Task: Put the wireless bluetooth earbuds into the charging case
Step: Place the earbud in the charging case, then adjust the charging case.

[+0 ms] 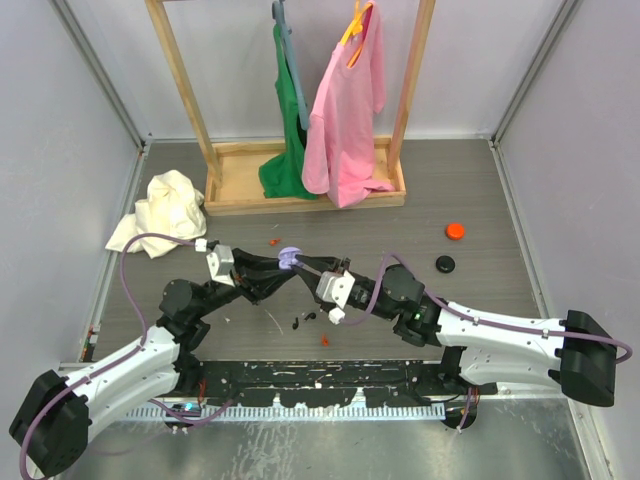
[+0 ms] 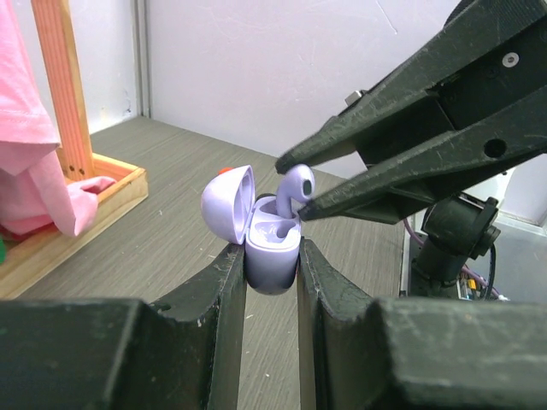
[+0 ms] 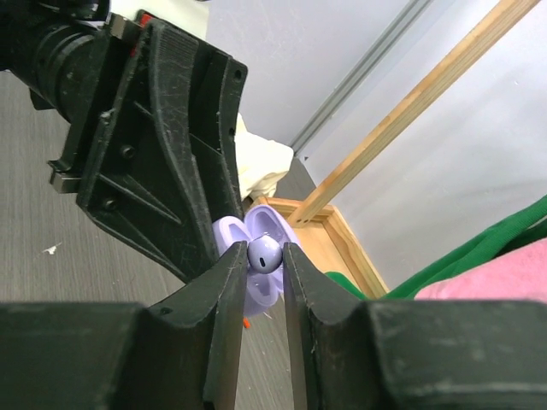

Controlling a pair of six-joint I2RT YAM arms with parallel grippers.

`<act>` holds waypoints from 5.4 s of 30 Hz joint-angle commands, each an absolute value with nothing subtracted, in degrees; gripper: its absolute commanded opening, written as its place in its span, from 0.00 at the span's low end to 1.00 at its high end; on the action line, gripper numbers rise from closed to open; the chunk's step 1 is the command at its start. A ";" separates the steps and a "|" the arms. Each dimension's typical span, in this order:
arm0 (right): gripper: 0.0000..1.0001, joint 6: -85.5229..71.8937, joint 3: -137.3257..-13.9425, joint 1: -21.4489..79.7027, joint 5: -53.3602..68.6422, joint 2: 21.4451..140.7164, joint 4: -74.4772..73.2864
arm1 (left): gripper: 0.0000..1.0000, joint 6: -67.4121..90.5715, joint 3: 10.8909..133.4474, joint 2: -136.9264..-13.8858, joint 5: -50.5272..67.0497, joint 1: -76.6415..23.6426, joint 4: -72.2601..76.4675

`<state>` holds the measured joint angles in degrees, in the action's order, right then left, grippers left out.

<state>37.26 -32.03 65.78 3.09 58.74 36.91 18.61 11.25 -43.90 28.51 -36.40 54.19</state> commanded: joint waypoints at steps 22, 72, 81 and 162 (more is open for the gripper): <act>0.74 23.12 -35.92 66.36 -3.78 56.42 35.55 | 0.00 9.72 10.64 -44.02 25.15 -36.29 56.99; 0.75 10.59 -33.01 44.97 29.49 49.56 23.34 | 0.00 9.97 11.92 -43.43 34.72 -36.30 56.06; 0.68 6.04 -31.99 43.23 39.09 53.95 30.94 | 0.00 11.76 13.13 -43.91 35.95 -36.27 57.90; 0.31 -21.13 -32.05 37.72 57.67 68.48 62.51 | 0.00 16.19 16.11 -44.38 39.41 -37.00 59.88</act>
<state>-18.52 -31.16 38.72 57.19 69.04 56.36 16.27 13.28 -43.77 38.09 -37.76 53.15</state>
